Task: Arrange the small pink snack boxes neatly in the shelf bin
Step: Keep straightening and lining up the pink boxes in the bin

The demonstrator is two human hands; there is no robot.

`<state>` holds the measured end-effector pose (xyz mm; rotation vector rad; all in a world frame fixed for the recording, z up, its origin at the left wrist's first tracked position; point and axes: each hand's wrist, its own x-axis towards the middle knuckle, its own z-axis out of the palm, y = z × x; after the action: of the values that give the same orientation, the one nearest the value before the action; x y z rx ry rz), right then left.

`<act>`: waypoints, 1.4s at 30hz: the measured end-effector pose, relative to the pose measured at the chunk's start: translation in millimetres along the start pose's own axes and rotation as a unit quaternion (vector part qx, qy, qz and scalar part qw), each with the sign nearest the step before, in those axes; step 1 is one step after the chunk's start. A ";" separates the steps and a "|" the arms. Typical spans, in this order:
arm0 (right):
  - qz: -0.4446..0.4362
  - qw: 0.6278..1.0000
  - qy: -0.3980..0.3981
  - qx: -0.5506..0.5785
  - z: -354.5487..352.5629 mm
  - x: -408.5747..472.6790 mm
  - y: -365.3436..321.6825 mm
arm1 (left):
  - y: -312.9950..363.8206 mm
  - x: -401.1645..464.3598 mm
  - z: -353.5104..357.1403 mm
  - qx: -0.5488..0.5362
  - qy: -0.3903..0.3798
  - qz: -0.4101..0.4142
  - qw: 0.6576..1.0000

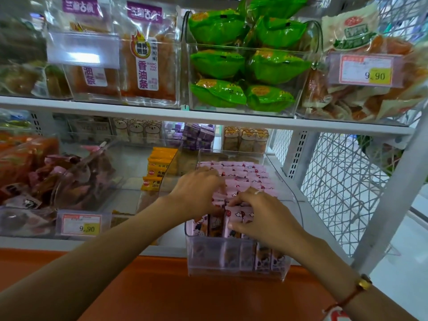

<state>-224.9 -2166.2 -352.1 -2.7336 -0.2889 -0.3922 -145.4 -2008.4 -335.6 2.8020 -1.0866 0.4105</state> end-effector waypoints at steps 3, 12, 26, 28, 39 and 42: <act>-0.009 1.000 -0.010 -0.010 0.8 -2.0 2.4 | -0.8 -10.3 0.1 0.008 0.037 0.001 0.999; -0.017 1.000 0.020 0.011 13.7 28.0 -13.1 | -4.0 -81.1 3.3 -0.347 0.165 -0.174 0.906; -0.061 0.996 -0.024 0.065 23.3 35.4 -34.8 | -1.9 -84.0 14.9 -0.465 0.147 -0.209 0.848; -0.063 0.994 -0.013 0.086 27.4 31.4 -33.6 | -2.9 -84.8 14.5 -0.466 0.150 -0.204 0.848; -0.004 0.989 0.055 0.138 -4.7 58.5 0.6 | -15.8 -73.5 10.3 -0.468 0.140 -0.219 0.845; 0.035 0.998 0.041 0.020 -4.5 92.4 23.4 | -13.7 -67.5 14.3 -0.481 0.133 -0.215 0.839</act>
<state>-133.2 -2175.6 -327.3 -2.6717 -0.1755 -0.4728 -180.9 -1957.5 -368.8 1.8968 -0.3761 0.1239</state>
